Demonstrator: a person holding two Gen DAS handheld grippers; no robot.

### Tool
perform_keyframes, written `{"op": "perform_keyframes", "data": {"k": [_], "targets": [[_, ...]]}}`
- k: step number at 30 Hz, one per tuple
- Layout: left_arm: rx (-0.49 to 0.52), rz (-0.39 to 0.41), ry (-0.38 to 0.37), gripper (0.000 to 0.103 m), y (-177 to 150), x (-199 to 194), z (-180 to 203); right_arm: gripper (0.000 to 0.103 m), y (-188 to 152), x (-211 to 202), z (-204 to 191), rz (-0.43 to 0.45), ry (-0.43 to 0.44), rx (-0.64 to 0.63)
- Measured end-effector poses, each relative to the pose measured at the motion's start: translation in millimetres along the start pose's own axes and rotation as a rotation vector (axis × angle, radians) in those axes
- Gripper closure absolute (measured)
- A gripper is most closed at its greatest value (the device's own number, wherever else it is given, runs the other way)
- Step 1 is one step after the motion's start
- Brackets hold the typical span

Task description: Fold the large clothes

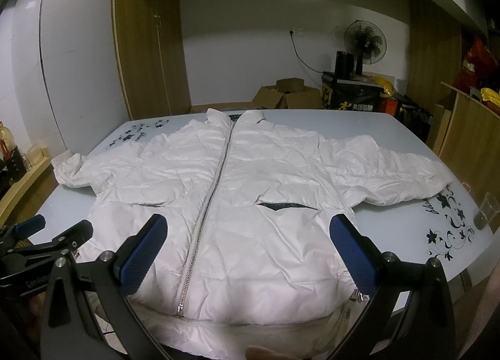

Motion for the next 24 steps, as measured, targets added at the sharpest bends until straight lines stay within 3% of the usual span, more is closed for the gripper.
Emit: {"op": "perform_keyframes", "data": {"k": [16,24], "targets": [[0.011,-0.013,0.040,0.000,-4,6,-3,0.000,-7,6,-7,-0.017,0.032,-0.013],[0.021,-0.020,0.019,0.000,-5,10,-2,0.000,-10,8,-8,-0.026,0.061,-0.002]]}}
Point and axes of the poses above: each gripper's, at about its wrist camera, not at the fingertips, and x roughly the way its jaws point, z to its right, y to its top, the point moved 4 cm from there along x, roughly the way its jaws point, and after that the axes turned 3 degrees about z, right-handed, at the moved point
